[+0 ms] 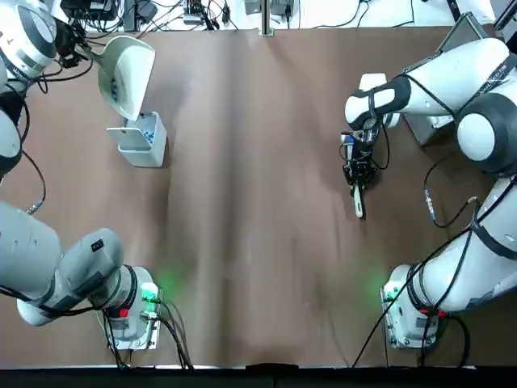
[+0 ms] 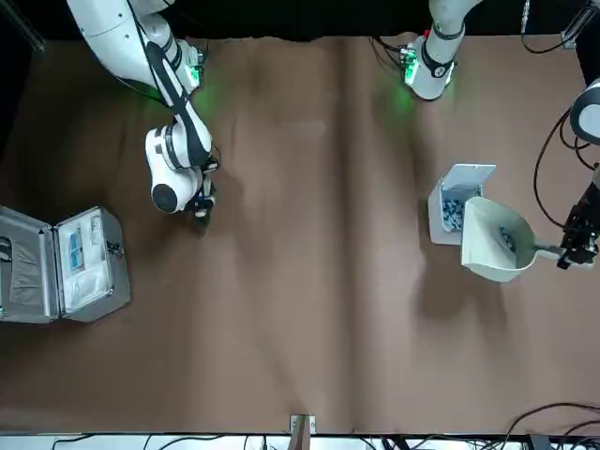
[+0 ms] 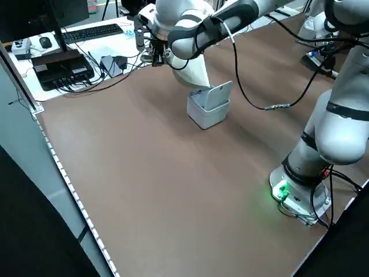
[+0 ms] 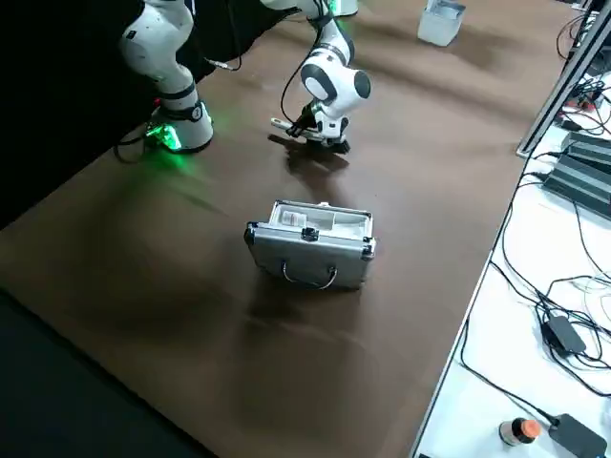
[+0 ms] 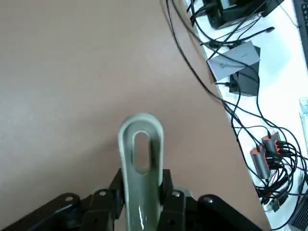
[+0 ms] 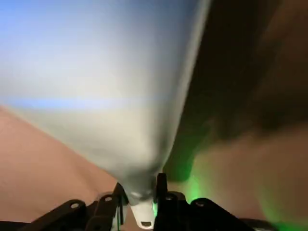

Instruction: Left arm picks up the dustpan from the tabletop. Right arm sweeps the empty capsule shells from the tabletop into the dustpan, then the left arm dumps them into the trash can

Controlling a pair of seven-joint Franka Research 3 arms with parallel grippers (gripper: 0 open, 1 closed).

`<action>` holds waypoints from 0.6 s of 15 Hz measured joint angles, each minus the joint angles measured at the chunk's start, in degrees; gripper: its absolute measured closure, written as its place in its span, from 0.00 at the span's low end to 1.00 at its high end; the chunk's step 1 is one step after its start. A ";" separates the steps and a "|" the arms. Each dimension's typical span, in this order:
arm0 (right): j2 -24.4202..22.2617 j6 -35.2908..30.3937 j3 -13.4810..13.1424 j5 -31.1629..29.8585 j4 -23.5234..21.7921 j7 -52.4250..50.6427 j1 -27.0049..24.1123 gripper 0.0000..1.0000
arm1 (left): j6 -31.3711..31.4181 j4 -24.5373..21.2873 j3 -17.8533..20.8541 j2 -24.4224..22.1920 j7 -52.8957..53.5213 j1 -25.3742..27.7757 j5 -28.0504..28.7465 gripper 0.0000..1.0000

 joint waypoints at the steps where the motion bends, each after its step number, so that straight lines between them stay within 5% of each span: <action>1: 0.00 0.00 0.00 0.00 0.00 0.00 0.00 0.73 | 0.55 -0.52 0.00 -0.54 0.92 0.31 0.00 0.67; 9: 0.01 -1.24 -0.07 0.01 0.65 0.01 0.00 0.73 | 8.03 -6.91 -0.26 -6.04 3.13 1.03 0.00 0.67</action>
